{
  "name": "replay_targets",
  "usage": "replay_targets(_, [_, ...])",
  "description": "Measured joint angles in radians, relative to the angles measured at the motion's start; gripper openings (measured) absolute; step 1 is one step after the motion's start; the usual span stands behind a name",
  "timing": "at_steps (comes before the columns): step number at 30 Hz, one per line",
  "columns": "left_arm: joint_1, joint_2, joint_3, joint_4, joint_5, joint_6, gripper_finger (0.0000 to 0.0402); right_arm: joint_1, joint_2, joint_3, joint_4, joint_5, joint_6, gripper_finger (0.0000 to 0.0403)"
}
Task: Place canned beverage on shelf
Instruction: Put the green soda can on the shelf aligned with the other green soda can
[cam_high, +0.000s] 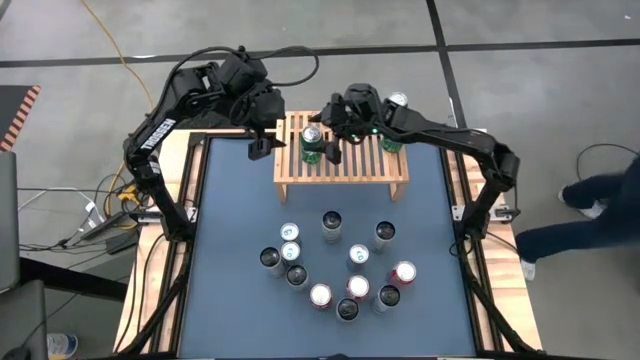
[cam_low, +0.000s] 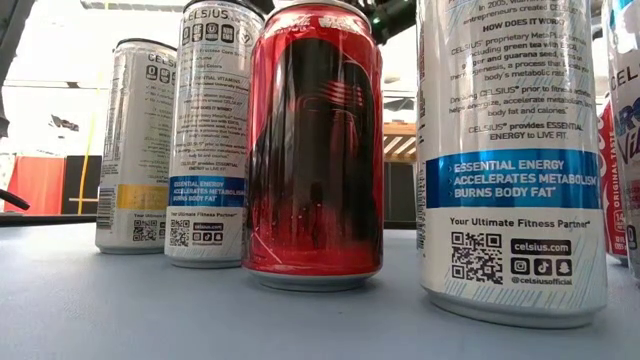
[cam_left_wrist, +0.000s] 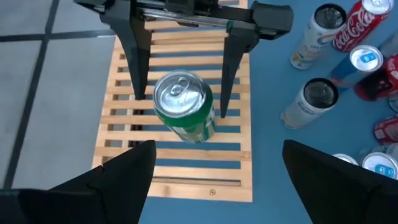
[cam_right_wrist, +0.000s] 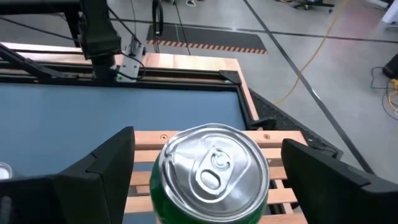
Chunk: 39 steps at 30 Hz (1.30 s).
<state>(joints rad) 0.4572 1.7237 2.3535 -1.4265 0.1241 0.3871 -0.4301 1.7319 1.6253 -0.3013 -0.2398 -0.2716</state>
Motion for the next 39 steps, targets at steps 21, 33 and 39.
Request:
replay_targets(21, [0.0,0.001,0.0,0.0,-0.001,0.027,0.0336,-0.052,0.026,0.0,-0.055,-0.052,-0.004,0.028])
replay_targets(33, [0.0,0.001,0.0,0.0,-0.005,0.028,0.0336,-0.05,0.025,0.0,-0.054,-0.023,0.065,0.0198])
replay_targets(39, [0.0,0.001,0.0,0.0,-0.014,0.028,0.0336,-0.037,0.003,0.0,-0.082,0.072,0.142,0.0199])
